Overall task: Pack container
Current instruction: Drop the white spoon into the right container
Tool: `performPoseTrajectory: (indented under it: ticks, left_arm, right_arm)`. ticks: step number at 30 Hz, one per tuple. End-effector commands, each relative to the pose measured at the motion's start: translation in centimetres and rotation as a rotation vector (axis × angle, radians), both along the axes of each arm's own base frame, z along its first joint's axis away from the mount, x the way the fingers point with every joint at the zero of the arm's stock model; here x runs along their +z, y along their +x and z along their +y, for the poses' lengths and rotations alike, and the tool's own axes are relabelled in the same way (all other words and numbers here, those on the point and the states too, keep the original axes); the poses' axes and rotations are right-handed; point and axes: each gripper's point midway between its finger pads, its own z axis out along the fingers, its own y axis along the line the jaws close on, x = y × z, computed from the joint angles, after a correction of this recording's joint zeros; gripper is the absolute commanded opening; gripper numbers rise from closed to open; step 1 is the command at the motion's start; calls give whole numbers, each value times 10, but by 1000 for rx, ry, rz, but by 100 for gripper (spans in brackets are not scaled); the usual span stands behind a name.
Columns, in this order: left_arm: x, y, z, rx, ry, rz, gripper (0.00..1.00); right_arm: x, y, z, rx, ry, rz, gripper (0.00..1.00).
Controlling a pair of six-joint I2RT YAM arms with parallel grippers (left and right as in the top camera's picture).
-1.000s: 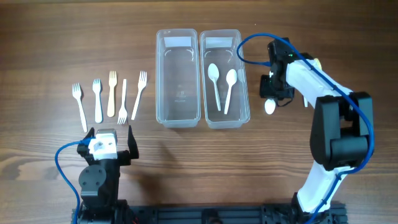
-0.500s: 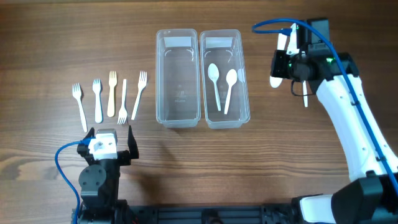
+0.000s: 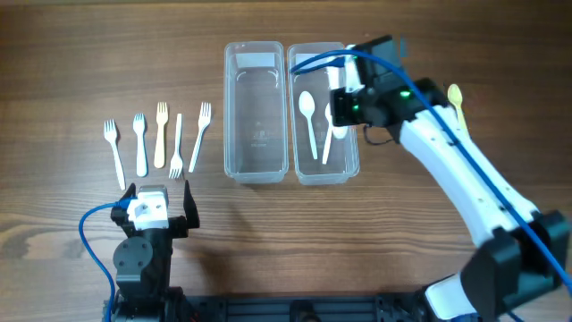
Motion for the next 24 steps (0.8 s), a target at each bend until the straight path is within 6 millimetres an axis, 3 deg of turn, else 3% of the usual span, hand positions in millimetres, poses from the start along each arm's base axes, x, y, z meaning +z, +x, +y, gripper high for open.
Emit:
performPoseTrajectory:
  ticks: [1,4,6,9,11,14,18,21,24]
  left_arm:
    - [-1,0,-1,-8,12,0,100]
    - [-1,0,-1,-8,12,0,100]
    - [-1,0,-1,-8,12,0,100]
    - [-1,0,-1,-8,11,0,100]
    - [-1,0,-1,-8,11,0,100]
    - [-1,0,-1,-8,12,0,100]
    - [-1,0,-1,-7,11,0,100]
    - [-1,0,-1,-8,12,0,100]
    - [-1,0,-1,-8,12,0,100]
  right_arm:
    - [-39,8,11,31,-38,56,5]
    - [-56,13,17,55,-37,72,20]
    - [-56,14,27,116,-6,59,28]
    - [-36,17,35,154,32,21,44]
    - [0,23,29,132,14,-44,49]
    - [40,27,-1,44,-89,-118,52]
    - [85,23,-67,-131,-274,-198,67]
    - [96,15,-113,-229,-386,-199,70]
    - [88,6,-150,-251,-450,-127,71]
